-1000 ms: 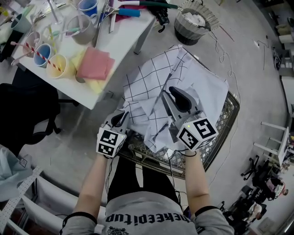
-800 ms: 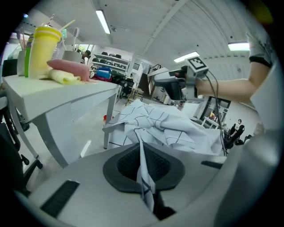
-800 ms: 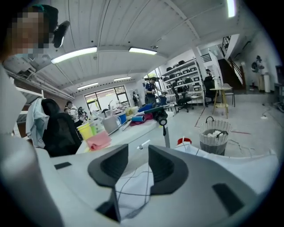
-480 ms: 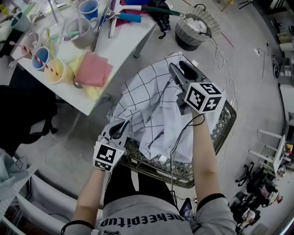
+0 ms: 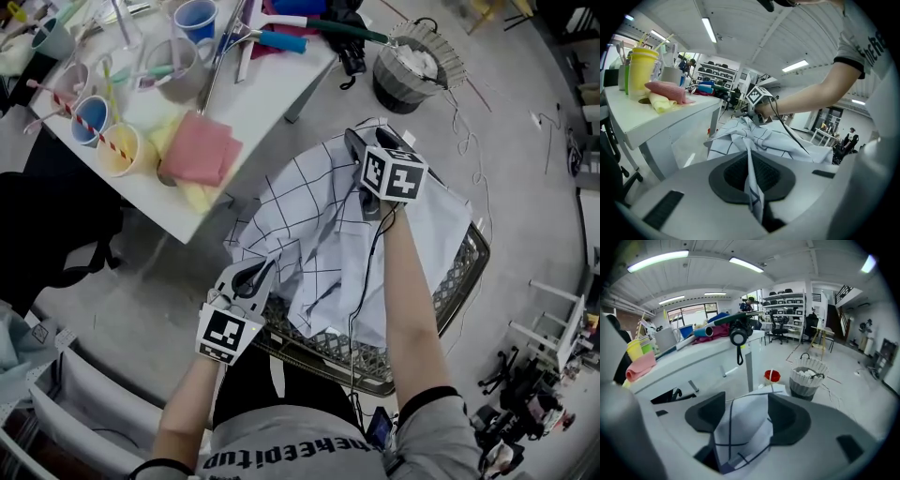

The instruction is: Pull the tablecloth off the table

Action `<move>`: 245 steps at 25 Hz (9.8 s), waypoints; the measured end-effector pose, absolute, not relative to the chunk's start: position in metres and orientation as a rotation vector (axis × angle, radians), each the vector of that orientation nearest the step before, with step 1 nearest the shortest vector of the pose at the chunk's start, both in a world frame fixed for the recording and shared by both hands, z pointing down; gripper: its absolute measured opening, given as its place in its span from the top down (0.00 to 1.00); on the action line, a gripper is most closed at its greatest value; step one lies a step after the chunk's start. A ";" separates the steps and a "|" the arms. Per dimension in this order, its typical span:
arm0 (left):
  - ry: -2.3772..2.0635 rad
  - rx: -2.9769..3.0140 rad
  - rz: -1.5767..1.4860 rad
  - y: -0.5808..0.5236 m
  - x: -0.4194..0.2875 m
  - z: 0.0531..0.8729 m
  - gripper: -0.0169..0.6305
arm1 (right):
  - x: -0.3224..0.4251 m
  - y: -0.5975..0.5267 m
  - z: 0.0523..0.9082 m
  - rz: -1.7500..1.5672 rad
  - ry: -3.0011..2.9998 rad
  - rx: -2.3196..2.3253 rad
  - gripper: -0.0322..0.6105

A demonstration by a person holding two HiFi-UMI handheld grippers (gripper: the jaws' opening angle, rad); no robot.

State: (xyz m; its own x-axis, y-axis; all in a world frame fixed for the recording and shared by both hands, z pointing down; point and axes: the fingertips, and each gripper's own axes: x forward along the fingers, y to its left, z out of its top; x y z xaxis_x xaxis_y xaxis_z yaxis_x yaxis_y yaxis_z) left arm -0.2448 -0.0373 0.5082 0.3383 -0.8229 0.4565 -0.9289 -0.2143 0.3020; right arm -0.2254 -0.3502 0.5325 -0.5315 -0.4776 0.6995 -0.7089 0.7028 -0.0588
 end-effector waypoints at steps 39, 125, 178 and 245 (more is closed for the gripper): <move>-1.327 2.391 0.142 -0.039 -0.122 0.377 0.95 | -0.089 -0.340 0.369 0.570 -2.533 0.908 0.92; -0.751 2.657 0.458 0.012 0.108 0.438 0.84 | 0.072 -0.209 0.427 0.717 -2.610 0.708 0.93; -1.520 1.916 0.282 0.019 -0.192 0.514 0.85 | -0.211 -0.314 0.473 0.494 -2.325 0.715 0.78; -1.428 1.683 0.414 -0.031 -0.181 0.562 0.75 | -0.175 -0.305 0.477 0.531 -2.316 0.758 0.93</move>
